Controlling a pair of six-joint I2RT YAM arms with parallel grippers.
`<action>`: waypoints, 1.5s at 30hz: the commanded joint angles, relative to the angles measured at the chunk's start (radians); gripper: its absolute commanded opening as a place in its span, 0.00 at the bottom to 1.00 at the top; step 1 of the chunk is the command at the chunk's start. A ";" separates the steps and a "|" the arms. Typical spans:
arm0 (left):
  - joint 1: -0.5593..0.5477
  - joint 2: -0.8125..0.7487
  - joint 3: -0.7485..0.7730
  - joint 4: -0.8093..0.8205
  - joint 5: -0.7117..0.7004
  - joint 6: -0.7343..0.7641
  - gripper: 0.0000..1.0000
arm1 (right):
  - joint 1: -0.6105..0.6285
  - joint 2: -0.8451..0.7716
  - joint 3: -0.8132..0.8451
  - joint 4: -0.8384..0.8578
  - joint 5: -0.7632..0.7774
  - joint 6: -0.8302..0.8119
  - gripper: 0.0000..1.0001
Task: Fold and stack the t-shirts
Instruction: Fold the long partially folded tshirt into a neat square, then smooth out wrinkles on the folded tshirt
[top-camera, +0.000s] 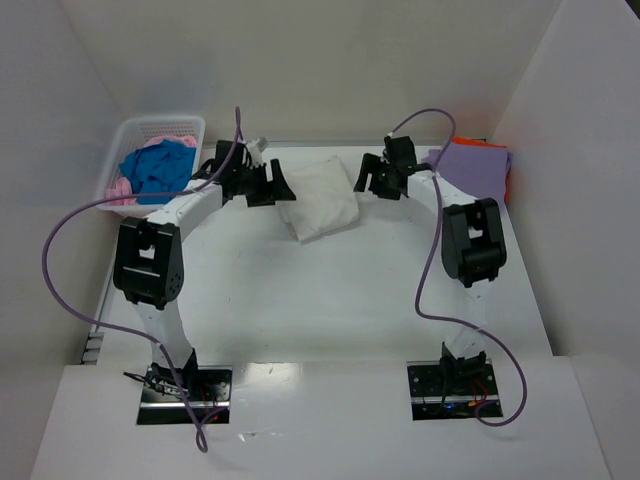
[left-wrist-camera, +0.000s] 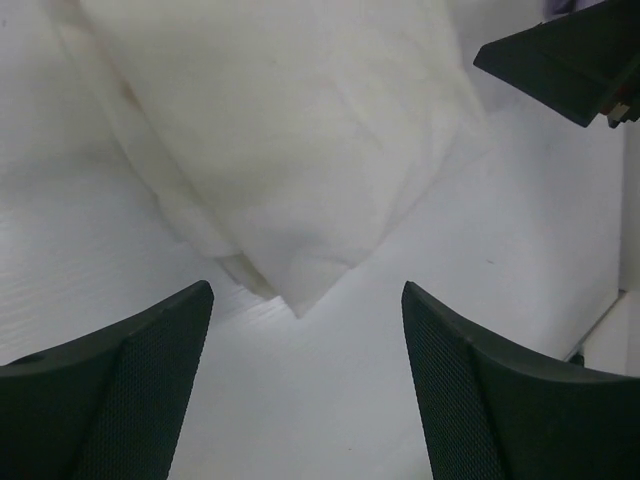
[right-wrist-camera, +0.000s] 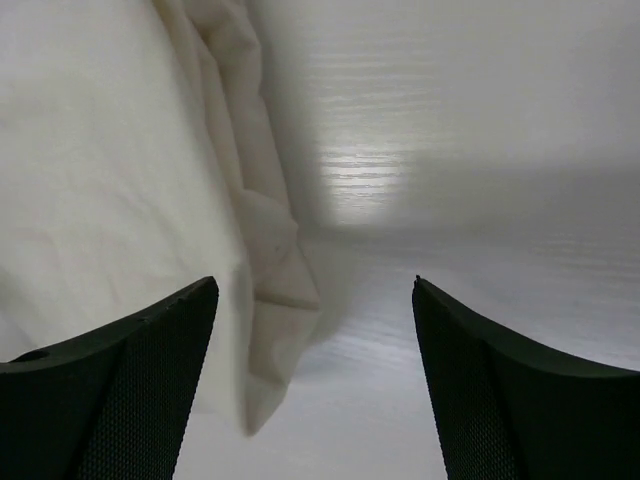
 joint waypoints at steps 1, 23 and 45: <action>0.001 -0.089 0.093 0.007 0.067 0.022 0.84 | -0.010 -0.237 0.005 0.062 0.060 0.004 0.83; 0.001 0.322 0.252 0.279 0.103 -0.168 0.00 | 0.092 -0.156 -0.265 0.199 -0.255 0.156 0.00; 0.030 0.351 0.252 0.187 0.012 -0.119 0.00 | 0.035 -0.128 -0.225 0.131 -0.137 0.113 0.00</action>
